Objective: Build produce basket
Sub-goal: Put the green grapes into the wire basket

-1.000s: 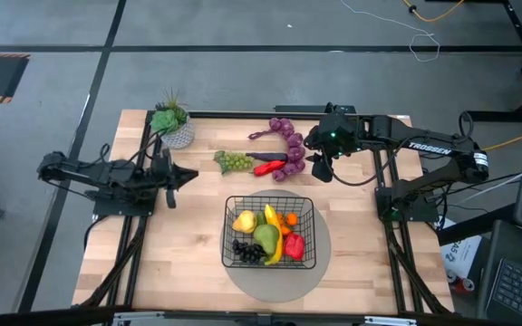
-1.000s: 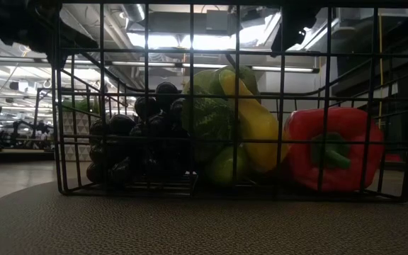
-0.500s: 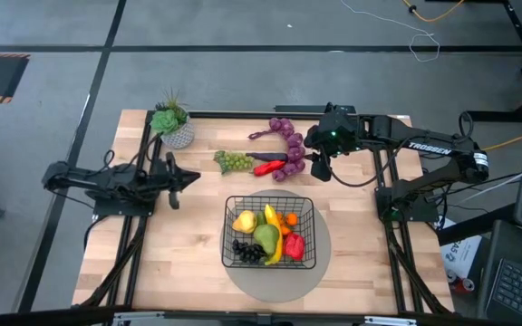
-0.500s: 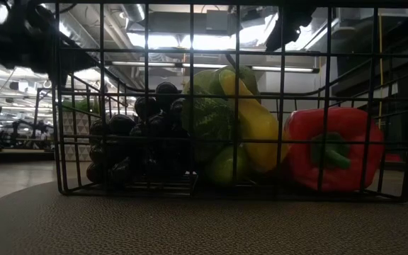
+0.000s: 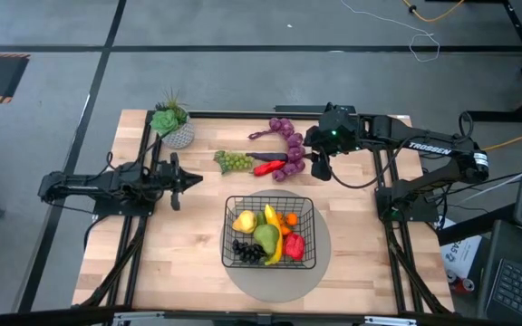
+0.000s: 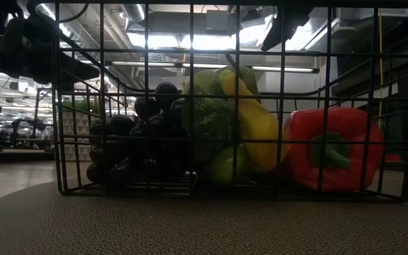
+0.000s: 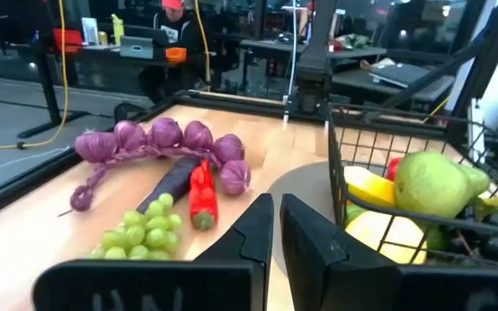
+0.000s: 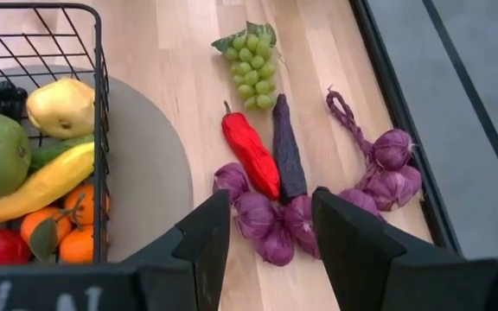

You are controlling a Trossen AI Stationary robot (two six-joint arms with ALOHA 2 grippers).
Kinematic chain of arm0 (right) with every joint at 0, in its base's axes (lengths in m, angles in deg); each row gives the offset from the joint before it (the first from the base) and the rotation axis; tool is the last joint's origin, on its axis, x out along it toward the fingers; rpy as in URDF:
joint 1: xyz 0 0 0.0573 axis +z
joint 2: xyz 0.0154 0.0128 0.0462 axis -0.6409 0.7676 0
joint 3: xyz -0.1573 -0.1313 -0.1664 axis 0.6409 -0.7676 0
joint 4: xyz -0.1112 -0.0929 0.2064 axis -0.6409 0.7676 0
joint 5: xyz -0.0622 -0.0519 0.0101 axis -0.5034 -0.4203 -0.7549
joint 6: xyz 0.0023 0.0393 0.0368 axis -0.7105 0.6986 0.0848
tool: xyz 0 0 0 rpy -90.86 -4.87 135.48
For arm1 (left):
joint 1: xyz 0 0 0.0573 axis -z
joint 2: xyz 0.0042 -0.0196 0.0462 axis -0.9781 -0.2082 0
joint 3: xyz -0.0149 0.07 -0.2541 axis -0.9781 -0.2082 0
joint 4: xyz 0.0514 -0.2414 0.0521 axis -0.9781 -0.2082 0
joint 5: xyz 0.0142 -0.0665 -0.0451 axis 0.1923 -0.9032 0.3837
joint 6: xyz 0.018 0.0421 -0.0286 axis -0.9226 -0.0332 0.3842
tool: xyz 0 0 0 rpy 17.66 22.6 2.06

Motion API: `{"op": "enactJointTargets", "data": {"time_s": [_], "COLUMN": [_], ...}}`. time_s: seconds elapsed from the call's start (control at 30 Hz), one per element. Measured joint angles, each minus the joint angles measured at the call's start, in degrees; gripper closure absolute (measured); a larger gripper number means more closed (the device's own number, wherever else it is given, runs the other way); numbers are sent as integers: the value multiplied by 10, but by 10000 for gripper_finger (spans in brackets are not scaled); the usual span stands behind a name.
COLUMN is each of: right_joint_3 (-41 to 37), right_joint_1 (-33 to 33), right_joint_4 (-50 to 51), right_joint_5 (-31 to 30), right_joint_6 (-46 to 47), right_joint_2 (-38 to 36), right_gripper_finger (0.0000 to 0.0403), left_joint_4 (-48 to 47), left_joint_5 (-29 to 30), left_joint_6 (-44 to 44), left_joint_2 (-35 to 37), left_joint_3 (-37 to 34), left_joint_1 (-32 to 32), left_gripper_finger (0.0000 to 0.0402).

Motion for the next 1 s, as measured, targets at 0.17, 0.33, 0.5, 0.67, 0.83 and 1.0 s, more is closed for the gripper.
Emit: {"op": "enactJointTargets", "data": {"time_s": [0.17,0.33,0.5,0.67,0.83,1.0], "right_joint_3": [0,0,0,0,0,1], "right_joint_1": [0,0,0,0,0,-5], "right_joint_4": [-15,-60,-144,-284,-386,-429], "right_joint_5": [0,0,0,-1,-25,-36], "right_joint_6": [-26,-24,-49,-134,-243,-242], "right_joint_2": [0,0,0,0,0,12], "right_gripper_finger": [237,237,237,237,237,237], "left_joint_4": [-1,-1,-1,-1,-1,-1], "left_joint_5": [-1,0,1,1,1,1], "left_joint_6": [-19,-15,-15,-15,-15,-15], "left_joint_2": [-5,-5,-5,-5,-5,-5], "left_joint_3": [0,0,0,0,0,0], "left_joint_1": [-3,-3,-3,-3,-3,-3], "left_gripper_finger": [382,382,382,382,382,382]}}
